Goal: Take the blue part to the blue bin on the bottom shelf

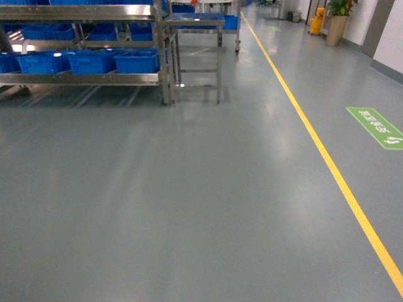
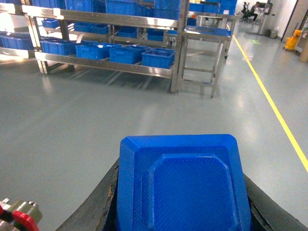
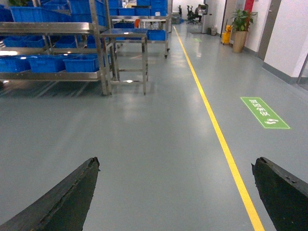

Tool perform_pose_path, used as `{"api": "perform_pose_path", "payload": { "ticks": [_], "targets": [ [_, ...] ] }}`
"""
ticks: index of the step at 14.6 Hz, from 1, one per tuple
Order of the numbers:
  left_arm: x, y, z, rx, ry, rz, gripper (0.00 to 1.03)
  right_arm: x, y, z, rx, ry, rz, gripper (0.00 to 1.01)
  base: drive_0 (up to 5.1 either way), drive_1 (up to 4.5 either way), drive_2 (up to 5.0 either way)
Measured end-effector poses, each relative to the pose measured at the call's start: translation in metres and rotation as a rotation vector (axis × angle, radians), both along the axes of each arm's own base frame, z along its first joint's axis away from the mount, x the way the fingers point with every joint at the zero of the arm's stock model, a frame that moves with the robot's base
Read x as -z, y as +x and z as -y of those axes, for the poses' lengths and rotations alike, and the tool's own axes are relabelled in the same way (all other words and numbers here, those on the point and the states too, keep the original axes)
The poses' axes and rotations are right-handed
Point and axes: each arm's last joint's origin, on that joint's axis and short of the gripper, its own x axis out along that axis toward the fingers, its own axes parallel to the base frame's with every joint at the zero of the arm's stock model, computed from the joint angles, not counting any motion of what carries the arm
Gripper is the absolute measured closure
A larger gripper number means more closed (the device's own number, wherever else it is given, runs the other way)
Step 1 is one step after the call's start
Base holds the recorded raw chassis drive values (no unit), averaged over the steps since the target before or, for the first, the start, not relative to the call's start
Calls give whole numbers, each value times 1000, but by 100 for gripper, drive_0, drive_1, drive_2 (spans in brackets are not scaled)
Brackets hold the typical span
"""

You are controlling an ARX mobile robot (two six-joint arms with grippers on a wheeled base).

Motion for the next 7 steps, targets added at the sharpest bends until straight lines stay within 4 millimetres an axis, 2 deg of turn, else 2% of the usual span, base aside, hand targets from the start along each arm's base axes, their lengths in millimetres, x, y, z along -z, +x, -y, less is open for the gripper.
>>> {"api": "perform_pose_path", "payload": {
  "ticks": [7],
  "targets": [
    [0, 0, 0, -1, -1, 2, 60, 0, 0, 0, 0, 0, -1, 3, -1, 424, -426]
  ]
}}
